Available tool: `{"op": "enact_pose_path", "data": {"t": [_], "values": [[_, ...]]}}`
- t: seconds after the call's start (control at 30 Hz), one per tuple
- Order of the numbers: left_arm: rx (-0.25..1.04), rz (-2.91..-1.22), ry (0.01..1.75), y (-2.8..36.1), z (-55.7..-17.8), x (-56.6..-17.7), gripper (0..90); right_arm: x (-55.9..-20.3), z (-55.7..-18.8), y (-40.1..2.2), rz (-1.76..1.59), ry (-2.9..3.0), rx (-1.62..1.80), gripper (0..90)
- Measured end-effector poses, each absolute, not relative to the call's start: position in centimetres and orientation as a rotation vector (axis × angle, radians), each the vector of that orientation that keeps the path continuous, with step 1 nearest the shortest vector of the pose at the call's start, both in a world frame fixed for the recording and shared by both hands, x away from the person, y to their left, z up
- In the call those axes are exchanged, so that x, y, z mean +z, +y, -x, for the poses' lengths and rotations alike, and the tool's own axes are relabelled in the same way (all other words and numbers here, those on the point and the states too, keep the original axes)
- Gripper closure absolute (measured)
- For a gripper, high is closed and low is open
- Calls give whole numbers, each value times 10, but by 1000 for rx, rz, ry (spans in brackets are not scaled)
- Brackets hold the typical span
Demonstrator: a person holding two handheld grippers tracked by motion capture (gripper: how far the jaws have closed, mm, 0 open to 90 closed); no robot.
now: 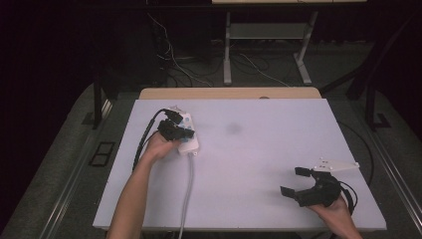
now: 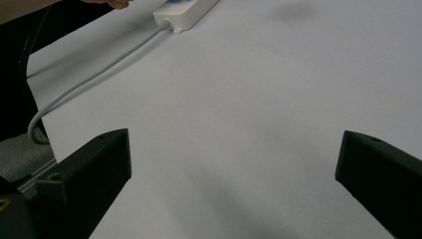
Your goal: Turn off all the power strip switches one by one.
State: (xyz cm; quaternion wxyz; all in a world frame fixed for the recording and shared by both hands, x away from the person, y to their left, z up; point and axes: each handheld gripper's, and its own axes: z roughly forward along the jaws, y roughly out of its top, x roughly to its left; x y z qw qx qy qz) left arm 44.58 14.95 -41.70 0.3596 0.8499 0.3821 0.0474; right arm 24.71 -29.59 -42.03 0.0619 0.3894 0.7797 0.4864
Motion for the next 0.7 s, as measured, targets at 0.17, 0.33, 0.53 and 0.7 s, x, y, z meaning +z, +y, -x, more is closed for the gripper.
{"op": "enact_pose_path", "data": {"t": [0.17,0.33,0.53,0.7], "values": [[131,-2197,993,148,-445,-417,900,-419,-247,-299,-1182,2344,1476,10],[135,-2196,996,148,-445,-417,898,-419,-248,-304,-1200,2329,1486,10],[119,-2186,1011,148,-446,-417,897,-419,-247,-303,-1200,2326,1482,9],[130,-2197,1005,148,-445,-416,897,-420,-248,-303,-1204,2329,1476,9]]}}
